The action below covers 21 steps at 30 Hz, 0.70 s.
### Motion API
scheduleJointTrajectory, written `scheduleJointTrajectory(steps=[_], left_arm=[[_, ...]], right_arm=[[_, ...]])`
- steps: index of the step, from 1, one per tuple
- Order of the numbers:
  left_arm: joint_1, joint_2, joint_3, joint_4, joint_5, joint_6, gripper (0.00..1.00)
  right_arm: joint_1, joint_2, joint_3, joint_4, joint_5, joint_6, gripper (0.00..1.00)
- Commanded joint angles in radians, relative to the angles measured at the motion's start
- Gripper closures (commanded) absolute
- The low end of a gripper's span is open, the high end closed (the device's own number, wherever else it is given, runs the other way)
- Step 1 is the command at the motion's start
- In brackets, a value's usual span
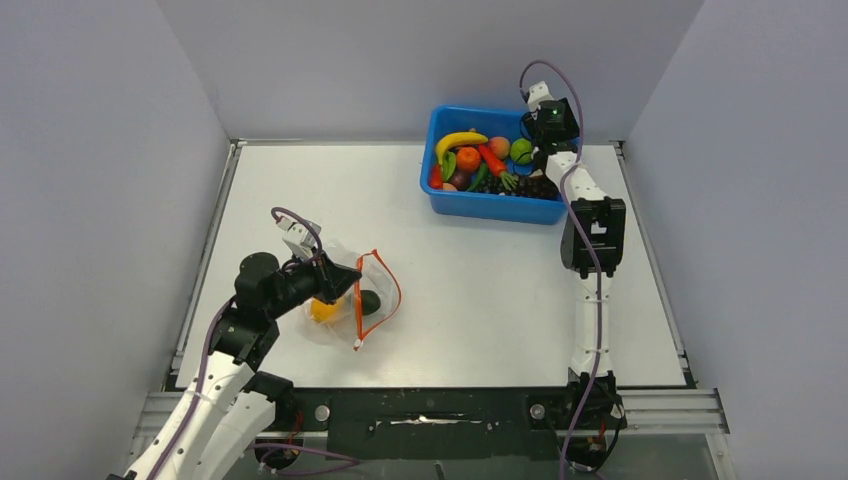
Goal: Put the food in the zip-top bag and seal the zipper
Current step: Pick up the fake vegetable from the bin.
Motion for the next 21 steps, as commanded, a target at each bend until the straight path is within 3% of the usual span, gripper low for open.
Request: scheduleJointTrajectory(steps=[1, 15, 21], left_arm=[[0.002, -0.008, 0.016, 0.035, 0.015, 0.009, 1.00], [0.002, -0.017, 0.018, 0.030, 0.015, 0.018, 1.00], [0.002, -0.015, 0.020, 0.029, 0.015, 0.018, 1.00]], right_arm=[[-0.016, 0.023, 0.059, 0.038, -0.029, -0.013, 0.38], [-0.035, 0.083, 0.088, 0.042, -0.106, 0.027, 0.34], [-0.038, 0.079, 0.087, 0.050, -0.105, 0.018, 0.49]])
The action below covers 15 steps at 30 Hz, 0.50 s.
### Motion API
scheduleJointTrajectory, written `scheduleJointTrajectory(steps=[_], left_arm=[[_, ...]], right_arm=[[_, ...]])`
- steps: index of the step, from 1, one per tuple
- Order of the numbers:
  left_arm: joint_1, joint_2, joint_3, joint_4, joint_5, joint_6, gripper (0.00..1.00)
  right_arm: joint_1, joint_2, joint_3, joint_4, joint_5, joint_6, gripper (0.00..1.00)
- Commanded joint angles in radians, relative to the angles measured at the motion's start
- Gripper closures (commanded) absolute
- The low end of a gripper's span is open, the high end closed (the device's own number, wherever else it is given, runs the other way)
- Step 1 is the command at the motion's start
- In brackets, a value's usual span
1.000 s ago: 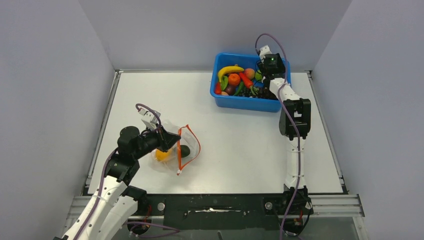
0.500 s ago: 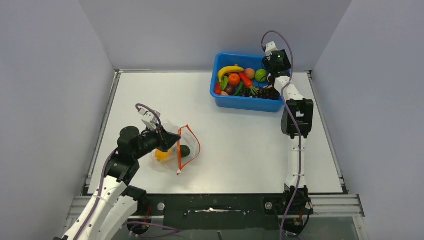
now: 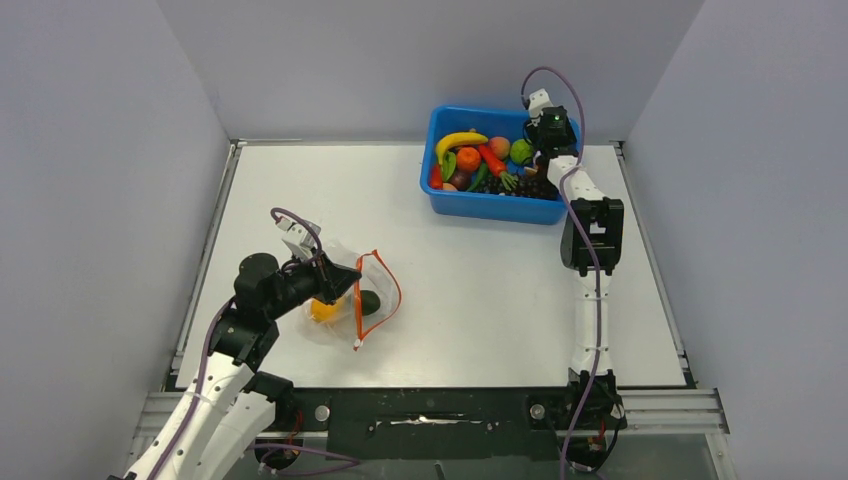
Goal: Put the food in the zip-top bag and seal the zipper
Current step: Pick up the fake vegetable from the bin.
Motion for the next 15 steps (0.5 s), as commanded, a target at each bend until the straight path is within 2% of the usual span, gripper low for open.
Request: scheduleJointTrajectory(steps=[1, 8, 15], left_arm=[[0.002, -0.009, 0.019, 0.029, 0.015, 0.016, 1.00], [0.002, -0.015, 0.018, 0.028, 0.015, 0.015, 1.00], [0.002, -0.017, 0.018, 0.028, 0.013, 0.018, 1.00]], right_arm=[[-0.011, 0.006, 0.046, 0.038, -0.009, 0.013, 0.51], [-0.009, -0.014, 0.009, 0.033, -0.021, 0.021, 0.59], [0.003, -0.070, -0.060, 0.042, -0.023, 0.030, 0.61]])
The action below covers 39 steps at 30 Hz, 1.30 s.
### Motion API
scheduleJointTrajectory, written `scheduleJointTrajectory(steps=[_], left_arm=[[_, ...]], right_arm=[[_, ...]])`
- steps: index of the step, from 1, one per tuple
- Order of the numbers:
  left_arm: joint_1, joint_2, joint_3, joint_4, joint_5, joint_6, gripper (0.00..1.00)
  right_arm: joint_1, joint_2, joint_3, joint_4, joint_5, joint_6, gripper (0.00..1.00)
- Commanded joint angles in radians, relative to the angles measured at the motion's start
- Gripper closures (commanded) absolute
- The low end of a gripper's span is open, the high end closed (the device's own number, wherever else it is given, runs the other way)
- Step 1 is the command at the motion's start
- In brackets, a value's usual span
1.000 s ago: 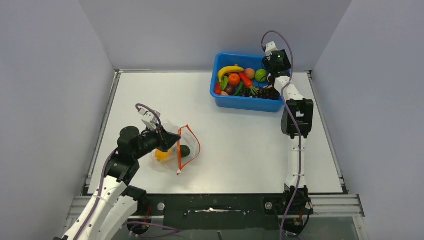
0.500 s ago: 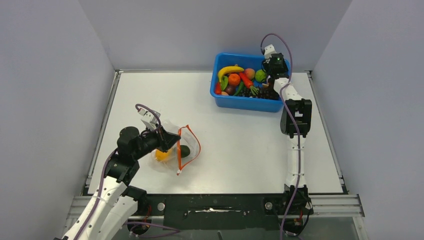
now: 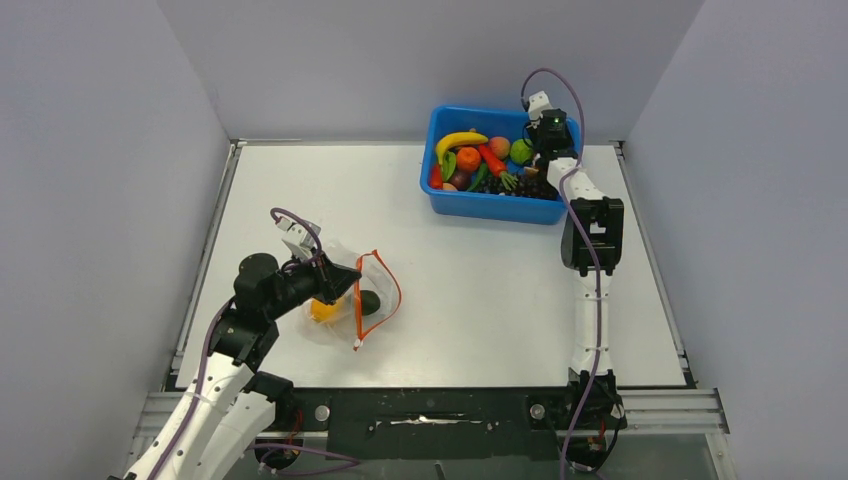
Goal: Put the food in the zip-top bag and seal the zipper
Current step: Pick up the fake vegetable from the bin.
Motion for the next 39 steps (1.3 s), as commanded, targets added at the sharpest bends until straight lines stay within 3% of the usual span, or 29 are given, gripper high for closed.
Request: scheduleJointTrajectory(steps=[1, 9, 21, 25, 31, 39], left_arm=[[0.001, -0.014, 0.018, 0.029, 0.012, 0.017, 1.00], [0.002, -0.018, 0.021, 0.021, 0.000, 0.019, 1.00], [0.000, -0.031, 0.016, 0.020, -0.009, 0.020, 1.00], [-0.001, -0.028, 0.015, 0.022, -0.004, 0.018, 1.00], [-0.003, -0.028, 0.015, 0.021, -0.010, 0.014, 1.00], [-0.003, -0.027, 0.013, 0.033, -0.016, 0.003, 1.00]], right_arm=[[0.011, -0.079, -0.050, 0.018, -0.008, 0.016, 0.62], [0.045, -0.186, -0.139, 0.003, 0.029, 0.039, 0.64], [0.141, -0.486, -0.493, 0.008, 0.114, 0.135, 0.65], [0.168, -0.570, -0.536, -0.056, 0.124, 0.204, 0.65], [0.209, -0.757, -0.664, -0.111, 0.017, 0.353, 0.65], [0.239, -1.038, -0.894, -0.035, -0.269, 0.551, 0.65]])
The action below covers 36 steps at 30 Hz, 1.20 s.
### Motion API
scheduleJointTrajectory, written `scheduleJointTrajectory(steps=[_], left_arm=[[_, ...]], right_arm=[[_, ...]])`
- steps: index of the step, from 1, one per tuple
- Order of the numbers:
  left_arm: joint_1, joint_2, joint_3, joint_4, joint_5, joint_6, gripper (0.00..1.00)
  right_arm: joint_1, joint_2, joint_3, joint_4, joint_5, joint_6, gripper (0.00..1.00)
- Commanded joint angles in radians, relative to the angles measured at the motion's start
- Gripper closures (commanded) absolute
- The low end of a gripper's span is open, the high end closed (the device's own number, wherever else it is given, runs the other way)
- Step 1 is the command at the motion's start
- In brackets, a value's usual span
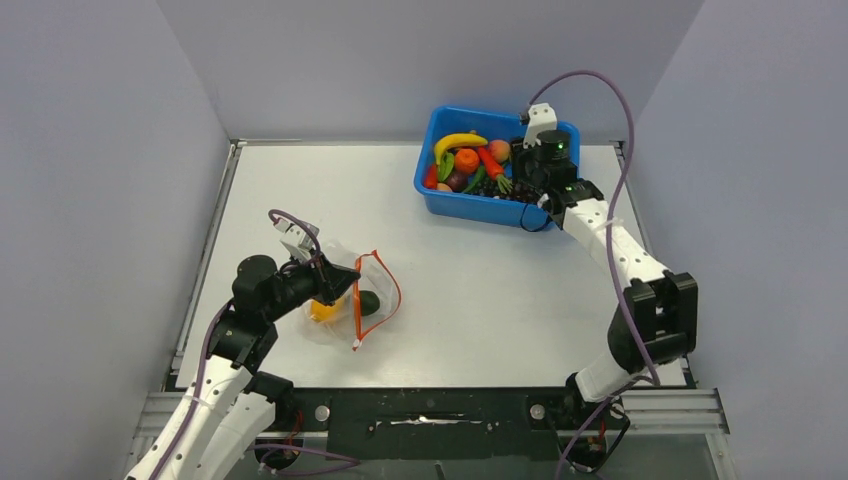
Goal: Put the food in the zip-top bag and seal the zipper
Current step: Pick up the fake vegetable from the bin.
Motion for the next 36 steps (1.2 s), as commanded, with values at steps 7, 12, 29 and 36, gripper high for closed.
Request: scheduleJointTrajectory(steps=[7, 12, 29, 36], left_arm=[[0.000, -0.008, 0.013, 0.065, -0.023, -0.014, 1.00], [0.000, -0.001, 0.048, 0.072, -0.070, -0.073, 1.00], [-0.002, 0.081, 0.059, 0.273, -0.061, -0.134, 1.00], [-0.002, 0.082, 0.059, 0.281, -0.042, -0.172, 1.00]], right_arm=[[0.068, -0.326, -0.232, 0.132, -0.295, 0.221, 0.65], [0.081, -0.421, -0.312, 0.162, -0.393, 0.307, 0.66], [0.345, -0.478, -0.481, 0.381, -0.510, 0.583, 0.66], [0.472, -0.358, -0.457, 0.462, -0.511, 0.654, 0.63]])
